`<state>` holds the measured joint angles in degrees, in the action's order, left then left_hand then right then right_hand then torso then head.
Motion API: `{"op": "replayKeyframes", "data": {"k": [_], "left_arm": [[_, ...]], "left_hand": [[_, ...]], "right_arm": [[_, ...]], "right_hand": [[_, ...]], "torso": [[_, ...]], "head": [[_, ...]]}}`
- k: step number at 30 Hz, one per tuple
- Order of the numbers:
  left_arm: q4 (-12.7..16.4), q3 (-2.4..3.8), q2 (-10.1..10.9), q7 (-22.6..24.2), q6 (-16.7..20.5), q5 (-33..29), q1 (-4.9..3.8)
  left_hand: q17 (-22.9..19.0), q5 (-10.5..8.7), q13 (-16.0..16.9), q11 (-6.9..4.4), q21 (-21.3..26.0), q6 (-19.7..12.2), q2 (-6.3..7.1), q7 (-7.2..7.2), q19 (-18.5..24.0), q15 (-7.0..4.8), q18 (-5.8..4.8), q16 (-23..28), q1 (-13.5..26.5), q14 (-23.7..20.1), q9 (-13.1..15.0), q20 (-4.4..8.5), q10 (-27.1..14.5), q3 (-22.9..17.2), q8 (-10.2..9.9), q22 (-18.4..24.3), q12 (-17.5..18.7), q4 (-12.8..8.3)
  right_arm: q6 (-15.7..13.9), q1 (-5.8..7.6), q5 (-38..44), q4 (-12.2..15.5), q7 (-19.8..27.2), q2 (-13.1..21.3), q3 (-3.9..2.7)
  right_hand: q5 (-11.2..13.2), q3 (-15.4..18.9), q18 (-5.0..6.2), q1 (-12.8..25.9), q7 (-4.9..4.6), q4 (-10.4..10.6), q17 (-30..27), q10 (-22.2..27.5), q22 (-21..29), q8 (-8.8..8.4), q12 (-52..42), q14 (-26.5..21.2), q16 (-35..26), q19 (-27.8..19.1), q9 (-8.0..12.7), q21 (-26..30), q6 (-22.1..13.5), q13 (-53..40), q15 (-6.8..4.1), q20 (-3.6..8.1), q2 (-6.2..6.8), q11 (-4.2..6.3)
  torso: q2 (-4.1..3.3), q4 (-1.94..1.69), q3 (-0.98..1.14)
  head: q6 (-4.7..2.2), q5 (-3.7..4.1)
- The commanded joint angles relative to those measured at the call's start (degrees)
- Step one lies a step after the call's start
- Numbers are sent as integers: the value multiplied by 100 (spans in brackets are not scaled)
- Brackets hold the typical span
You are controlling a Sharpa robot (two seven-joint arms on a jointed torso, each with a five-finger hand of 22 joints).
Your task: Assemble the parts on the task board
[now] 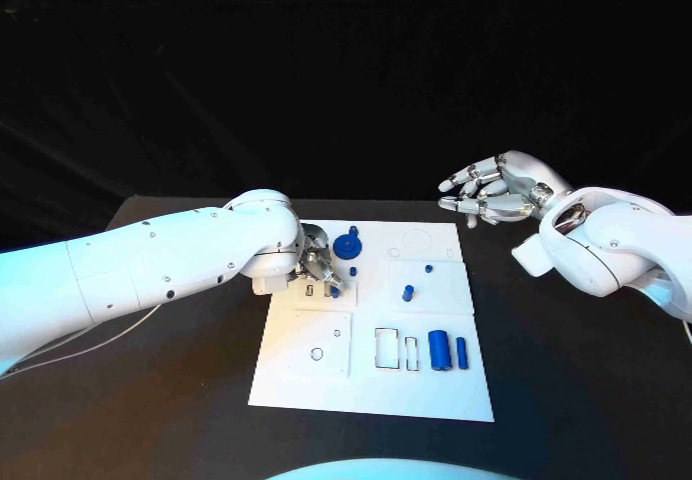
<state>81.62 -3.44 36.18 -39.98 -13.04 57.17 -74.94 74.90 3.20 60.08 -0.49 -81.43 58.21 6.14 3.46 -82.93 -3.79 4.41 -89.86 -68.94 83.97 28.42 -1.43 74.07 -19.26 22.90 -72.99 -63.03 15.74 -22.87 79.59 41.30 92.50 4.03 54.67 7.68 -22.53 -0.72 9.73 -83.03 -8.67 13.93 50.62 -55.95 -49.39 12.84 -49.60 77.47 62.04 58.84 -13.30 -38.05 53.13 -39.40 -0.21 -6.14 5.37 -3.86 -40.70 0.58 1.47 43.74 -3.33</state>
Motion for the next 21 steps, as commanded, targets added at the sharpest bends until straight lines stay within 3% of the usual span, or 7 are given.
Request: {"op": "replayKeyframes", "data": {"k": [1,10,21], "left_arm": [[-2,1,-16,-167,-118,-85,3],[-22,1,-6,-144,-67,-417,4],[49,9,165,-161,245,-901,4]], "left_hand": [[1510,-35,11,-42,-41,-55,-53,-20,-42,-52,-105,-14,-218,603,38,25,-14,-196,34,-22,-1,-96],[1510,-33,-28,-58,-68,-151,-96,-35,-52,-76,-114,-14,-656,603,196,48,-27,-892,91,-76,90,-417],[1510,-37,-148,-87,-88,-265,133,-70,-51,-92,-119,-14,-482,603,720,56,22,-1750,425,-121,255,-726]], "right_arm": [[54,-1,13,8,36,-8,0],[60,-1,19,2,30,-12,1],[80,-4,42,-31,18,-21,4]], "right_hand": [[-35,-3,71,-16,-1,27,-3,4,11,34,34,-38,-24,1,-10,29,-40,11,16,-18,-15,-8],[-35,-3,71,-16,-1,27,-3,4,11,34,34,-38,-24,1,-10,29,-40,11,16,-18,-15,-8],[-42,-3,71,-13,-1,32,-24,3,15,38,35,-43,-43,2,-11,38,-39,17,16,-19,-17,-8]], "torso": [[3,-3,0],[4,1,1],[4,-10,5]], "head": [[7,-4],[19,-14],[24,-31]]}}
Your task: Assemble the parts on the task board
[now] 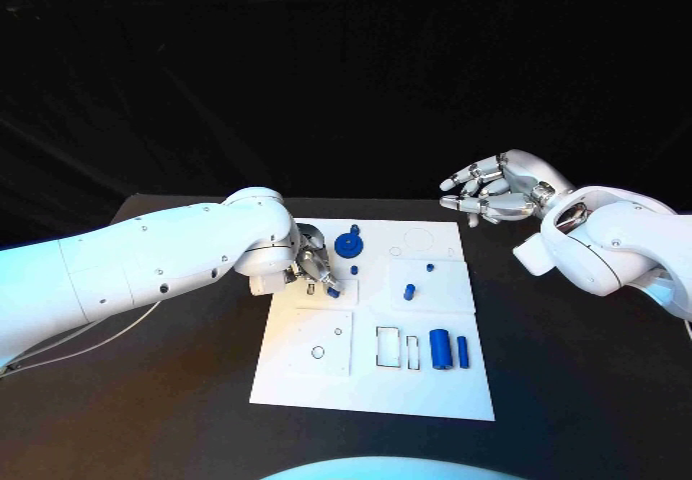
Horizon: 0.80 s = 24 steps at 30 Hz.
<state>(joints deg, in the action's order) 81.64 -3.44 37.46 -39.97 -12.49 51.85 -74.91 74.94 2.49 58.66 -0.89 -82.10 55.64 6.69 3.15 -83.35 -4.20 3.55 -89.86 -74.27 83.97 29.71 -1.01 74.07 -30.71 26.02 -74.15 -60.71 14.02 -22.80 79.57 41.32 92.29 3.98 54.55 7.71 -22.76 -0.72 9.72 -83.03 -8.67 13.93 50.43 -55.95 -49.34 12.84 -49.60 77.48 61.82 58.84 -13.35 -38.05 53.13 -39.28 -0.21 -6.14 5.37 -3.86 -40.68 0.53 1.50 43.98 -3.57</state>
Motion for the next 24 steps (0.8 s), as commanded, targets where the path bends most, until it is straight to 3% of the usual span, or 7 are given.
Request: {"op": "replayKeyframes", "data": {"k": [1,14,24], "left_arm": [[66,13,65,-161,237,-401,1],[366,36,373,-134,921,-279,7],[675,37,581,-1,1286,595,176]], "left_hand": [[1506,34,-5,-49,-20,-13,84,-41,-8,-53,-33,-14,56,603,611,15,25,-628,126,-4,24,-567],[1506,33,83,-76,-40,-99,216,-66,-24,-74,-40,-14,205,603,973,36,133,-1044,331,-49,-47,-801],[1506,32,85,-83,-49,-109,260,-73,-32,-80,-43,-14,230,603,1039,41,149,-1115,363,-68,-48,-852]], "right_arm": [[74,-3,42,-14,23,-11,1],[72,-4,57,-42,19,-5,4],[90,-5,62,-46,8,4,6]], "right_hand": [[-20,-3,72,-13,-1,32,-5,3,10,38,35,-43,-20,2,-6,38,-39,5,16,-19,-17,-7],[-37,1,71,4,-2,53,-7,5,22,45,37,-44,-35,3,-7,62,-43,20,18,-20,-23,-10],[-40,2,71,10,-3,58,-17,5,25,47,37,-46,-45,4,-7,67,-44,23,18,-21,-24,-10]], "torso": [[2,-6,2],[-9,-3,-4],[-6,-6,-5]], "head": [[0,-7],[-8,-23],[12,-41]]}}
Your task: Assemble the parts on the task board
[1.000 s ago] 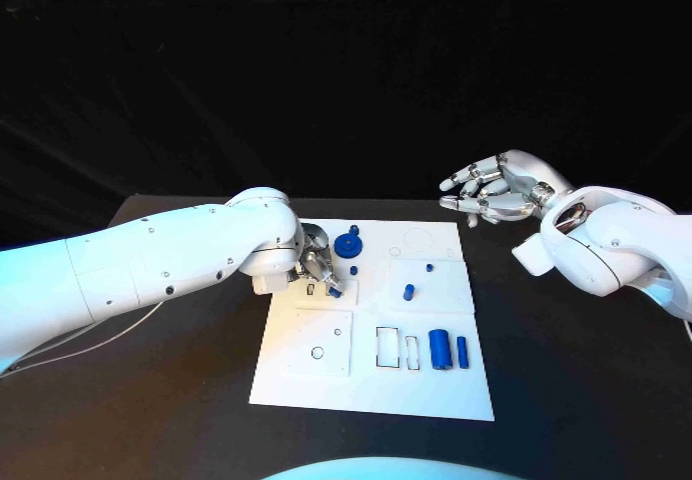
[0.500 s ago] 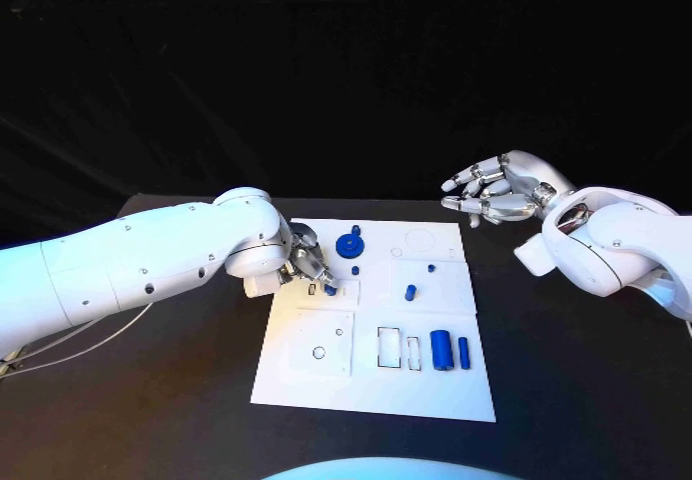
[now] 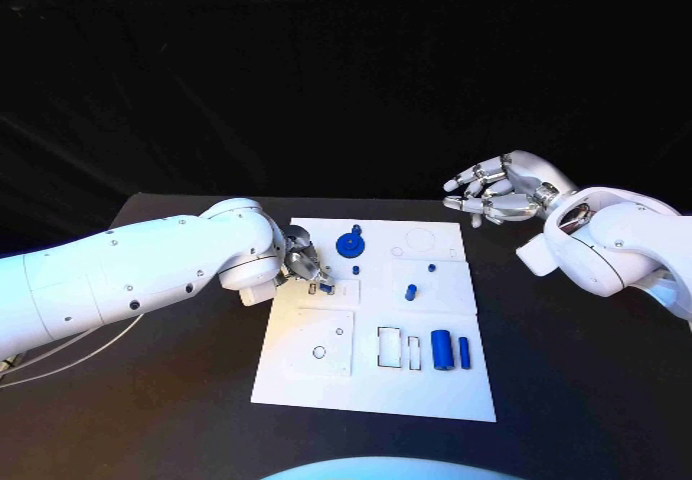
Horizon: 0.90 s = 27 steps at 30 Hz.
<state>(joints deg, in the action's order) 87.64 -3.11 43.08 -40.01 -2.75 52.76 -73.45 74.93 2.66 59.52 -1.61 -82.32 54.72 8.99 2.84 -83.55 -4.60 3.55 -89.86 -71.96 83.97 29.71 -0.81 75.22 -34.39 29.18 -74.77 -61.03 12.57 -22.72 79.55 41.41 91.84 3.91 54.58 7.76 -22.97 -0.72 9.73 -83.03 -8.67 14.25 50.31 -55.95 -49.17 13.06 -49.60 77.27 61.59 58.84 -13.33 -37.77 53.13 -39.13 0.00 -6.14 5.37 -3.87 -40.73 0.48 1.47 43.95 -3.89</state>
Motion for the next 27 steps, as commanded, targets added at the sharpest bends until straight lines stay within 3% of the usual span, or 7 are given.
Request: {"op": "replayKeyframes", "data": {"k": [1,13,27], "left_arm": [[89,4,25,15,343,565,41],[114,-10,-26,37,410,919,139],[141,-12,-63,11,262,936,158]], "left_hand": [[1507,15,-5,-11,-26,-17,34,-42,-11,-40,-43,-14,1,603,1043,20,34,-752,49,-5,-13,-711],[1507,15,3,-24,-44,3,85,-58,-27,-49,-50,-14,53,603,1112,25,65,-807,94,-42,-24,-740],[1507,15,26,-31,-49,11,97,-68,-31,-54,-52,-14,88,603,1144,28,93,-832,114,-52,-48,-746]], "right_arm": [[82,-3,53,-1,15,0,1],[96,-8,60,2,11,-1,3],[113,-10,66,8,0,1,4]], "right_hand": [[-19,2,71,10,-3,26,-5,6,7,25,37,-26,-21,4,-9,39,-44,8,-3,-21,-24,-10],[-23,6,71,19,-3,35,-11,6,12,27,37,-27,-30,5,-9,49,-46,13,-2,-22,-24,-11],[-27,12,71,34,-3,49,-11,6,19,33,35,-26,-37,7,-10,62,-46,20,-1,-23,-24,-12]], "torso": [[0,-2,-1],[0,16,1],[1,13,4]], "head": [[14,-13],[-1,-48],[13,-54]]}}
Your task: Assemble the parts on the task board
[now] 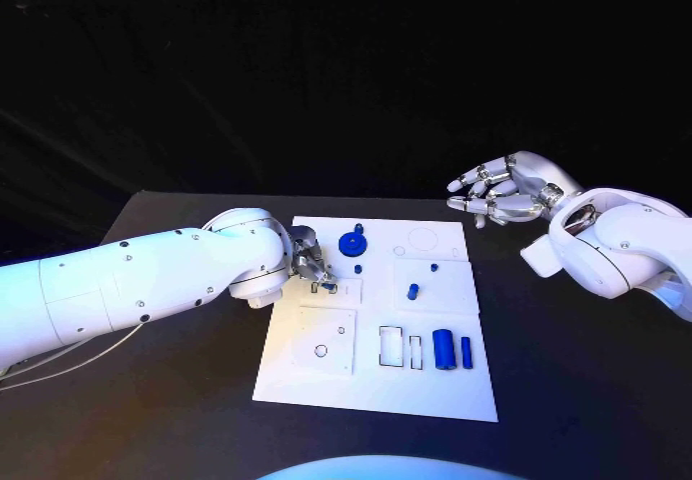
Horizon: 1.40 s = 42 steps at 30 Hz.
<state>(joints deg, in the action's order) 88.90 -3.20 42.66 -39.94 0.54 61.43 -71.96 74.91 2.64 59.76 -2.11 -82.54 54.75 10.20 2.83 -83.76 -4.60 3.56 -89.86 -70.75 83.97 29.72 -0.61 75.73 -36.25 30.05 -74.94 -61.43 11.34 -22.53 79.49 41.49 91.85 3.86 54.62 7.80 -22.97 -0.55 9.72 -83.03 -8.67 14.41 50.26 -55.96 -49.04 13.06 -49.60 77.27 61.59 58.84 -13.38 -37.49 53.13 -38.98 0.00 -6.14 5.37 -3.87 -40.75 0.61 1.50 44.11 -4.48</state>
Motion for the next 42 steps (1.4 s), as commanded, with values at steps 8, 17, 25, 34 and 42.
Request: {"op": "replayKeyframes", "data": {"k": [8,17,25,34,42], "left_arm": [[32,-3,-49,-4,-120,70,10],[43,-2,-69,-33,-177,70,10],[37,-2,-67,-98,-344,111,10],[40,-2,-60,-154,-431,175,10],[34,-2,-61,-181,-428,199,10]], "left_hand": [[1509,17,5,16,-31,10,-20,-69,-14,-55,-54,-14,-24,603,1152,9,47,-652,32,-42,-12,-626],[1509,17,5,12,-35,15,-16,-74,-17,-58,-56,-14,-12,603,1165,11,56,-662,41,-51,-14,-630],[1509,17,-9,10,-38,18,-13,-76,-20,-59,-57,-14,-7,603,1172,11,53,-667,46,-57,-2,-633],[1509,17,-10,1,-42,32,-7,-86,-23,-65,-58,-14,25,603,1205,15,73,-688,71,-65,-8,-640],[1509,17,-24,-16,-59,62,-13,-107,-37,-77,-64,-14,115,603,1272,26,106,-714,127,-99,-11,-623]], "right_arm": [[100,-4,58,4,2,-3,0],[112,-4,58,-1,0,-11,0],[123,-5,58,-3,-2,-13,0],[128,-5,58,-5,-2,-11,1],[130,-8,58,-8,1,-17,1]], "right_hand": [[-28,-1,71,40,-3,37,-14,7,8,36,34,-28,-46,8,-6,39,-45,8,0,-23,-23,-12],[-28,-1,71,40,-3,37,-14,7,8,36,34,-28,-46,8,-6,39,-45,8,0,-23,-23,-12],[-28,-1,71,40,-3,37,-14,7,8,36,34,-28,-46,8,-6,39,-45,8,0,-23,-23,-12],[-28,-1,71,40,-3,37,-14,7,8,36,34,-28,-46,8,-6,39,-45,8,0,-23,-23,-12],[-30,7,71,52,-1,50,-34,8,16,45,31,-34,-69,11,-8,55,-42,16,0,-25,-21,-11]], "torso": [[0,4,-1],[2,-3,0],[0,-2,-1],[0,-3,-1],[-1,-4,1]], "head": [[-5,18],[-3,23],[11,17],[22,8],[33,1]]}}
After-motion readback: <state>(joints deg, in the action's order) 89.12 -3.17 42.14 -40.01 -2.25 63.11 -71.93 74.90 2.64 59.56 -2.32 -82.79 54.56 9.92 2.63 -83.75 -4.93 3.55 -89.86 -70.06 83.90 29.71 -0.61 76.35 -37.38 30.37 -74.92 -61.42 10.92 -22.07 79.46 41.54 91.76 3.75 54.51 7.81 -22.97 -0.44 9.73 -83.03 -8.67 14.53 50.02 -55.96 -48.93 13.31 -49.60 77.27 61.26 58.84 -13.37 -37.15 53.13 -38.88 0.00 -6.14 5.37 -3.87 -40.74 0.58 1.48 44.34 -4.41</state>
